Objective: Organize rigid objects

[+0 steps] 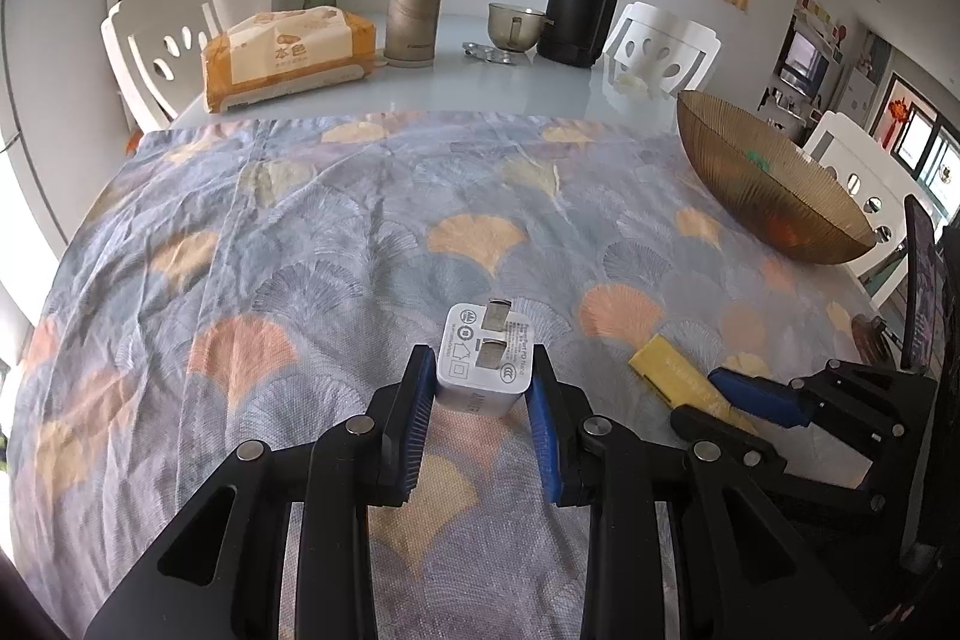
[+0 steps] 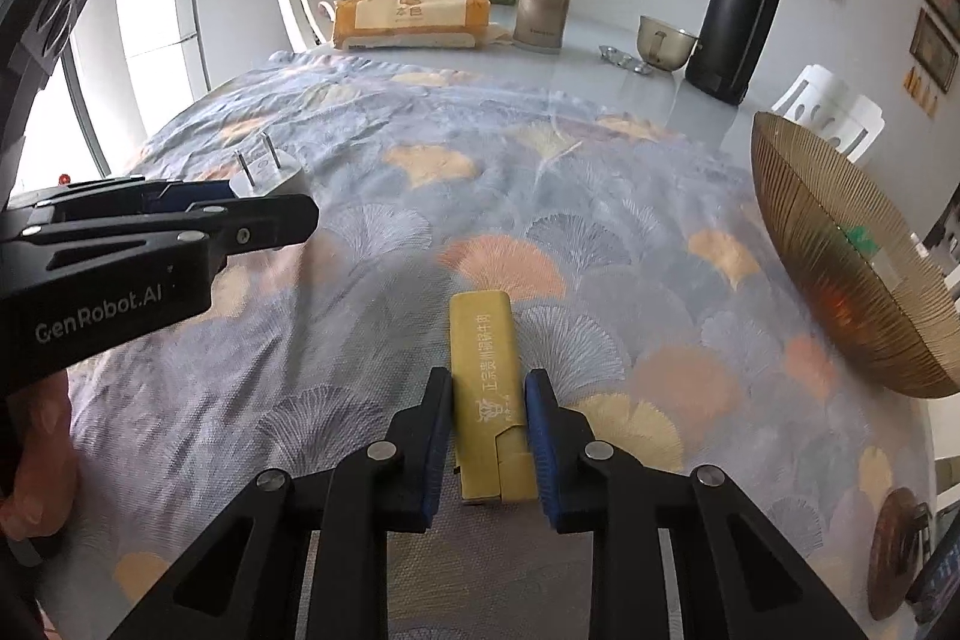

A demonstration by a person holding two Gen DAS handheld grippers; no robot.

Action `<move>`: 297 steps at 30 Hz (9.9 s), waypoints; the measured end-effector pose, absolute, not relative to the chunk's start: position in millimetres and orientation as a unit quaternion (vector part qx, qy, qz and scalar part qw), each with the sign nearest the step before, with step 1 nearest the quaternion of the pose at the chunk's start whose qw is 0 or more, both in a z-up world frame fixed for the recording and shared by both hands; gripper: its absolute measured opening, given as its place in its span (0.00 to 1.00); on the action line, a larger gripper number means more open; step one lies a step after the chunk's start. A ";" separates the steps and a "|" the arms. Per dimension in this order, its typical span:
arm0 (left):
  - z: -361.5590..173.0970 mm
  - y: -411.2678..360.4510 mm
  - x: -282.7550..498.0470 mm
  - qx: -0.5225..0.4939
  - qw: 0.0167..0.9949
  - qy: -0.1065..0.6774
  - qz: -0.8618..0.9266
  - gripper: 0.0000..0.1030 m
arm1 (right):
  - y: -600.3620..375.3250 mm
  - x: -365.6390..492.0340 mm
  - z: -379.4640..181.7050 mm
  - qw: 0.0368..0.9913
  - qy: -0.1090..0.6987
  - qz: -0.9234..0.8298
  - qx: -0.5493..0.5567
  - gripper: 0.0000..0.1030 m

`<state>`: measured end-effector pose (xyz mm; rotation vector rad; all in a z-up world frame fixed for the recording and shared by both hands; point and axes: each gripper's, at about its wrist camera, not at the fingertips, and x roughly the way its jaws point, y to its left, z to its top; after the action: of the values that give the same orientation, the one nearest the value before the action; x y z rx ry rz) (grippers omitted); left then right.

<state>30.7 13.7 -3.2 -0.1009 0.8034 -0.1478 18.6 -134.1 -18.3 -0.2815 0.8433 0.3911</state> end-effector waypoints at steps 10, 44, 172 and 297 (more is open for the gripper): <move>-3.7 13.7 31.6 -0.050 0.916 0.391 -0.072 0.27 | -181.0 39.3 -13.1 0.877 0.433 0.204 0.021 0.24; -4.2 7.1 29.9 -0.035 0.916 0.393 -0.072 0.27 | -142.9 8.7 -5.8 0.897 0.376 0.212 -0.099 0.22; 11.1 19.8 38.4 -0.020 0.938 0.342 0.048 0.79 | -191.8 88.0 1.3 0.893 0.415 0.161 0.065 0.61; -1.0 2.3 42.3 0.001 0.920 0.391 0.042 0.85 | -137.1 51.5 -6.5 0.880 0.439 0.155 -0.091 0.75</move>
<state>42.3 2.3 -1.0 0.0015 0.8030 0.0861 51.5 -137.1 -6.5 -0.1901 0.9148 0.3234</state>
